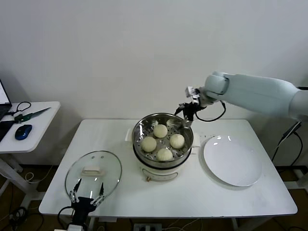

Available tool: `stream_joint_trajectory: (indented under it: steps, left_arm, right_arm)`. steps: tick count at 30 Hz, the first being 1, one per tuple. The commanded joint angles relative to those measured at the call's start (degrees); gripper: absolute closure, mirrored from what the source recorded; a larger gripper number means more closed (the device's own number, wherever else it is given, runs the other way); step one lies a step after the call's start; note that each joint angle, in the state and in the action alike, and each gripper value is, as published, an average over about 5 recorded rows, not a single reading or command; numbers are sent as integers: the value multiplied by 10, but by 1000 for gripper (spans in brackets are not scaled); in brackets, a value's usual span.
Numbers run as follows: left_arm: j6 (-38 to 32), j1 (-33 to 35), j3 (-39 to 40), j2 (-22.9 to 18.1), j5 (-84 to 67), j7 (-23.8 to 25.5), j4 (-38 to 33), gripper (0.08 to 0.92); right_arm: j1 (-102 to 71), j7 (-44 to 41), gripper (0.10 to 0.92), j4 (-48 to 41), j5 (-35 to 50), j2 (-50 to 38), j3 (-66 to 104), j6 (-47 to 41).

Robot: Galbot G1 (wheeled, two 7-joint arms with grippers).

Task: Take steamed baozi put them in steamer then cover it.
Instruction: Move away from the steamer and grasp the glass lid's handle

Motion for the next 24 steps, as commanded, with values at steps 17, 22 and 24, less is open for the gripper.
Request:
stream_joint_trajectory:
  steps: [17, 22, 24]
  left_arm:
    - [15, -36, -24, -18, 163, -11, -46, 177]
    - [18, -37, -35, -13, 277, -11, -61, 177]
    - [21, -36, -39, -9, 333, -12, -67, 177]
  right_arm:
    - [-718, 351, 203, 161, -90, -237, 817, 164]
    - [-871, 356, 203, 188, -112, -184, 991, 163]
    - [-912, 352, 203, 191, -124, -164, 1035, 163]
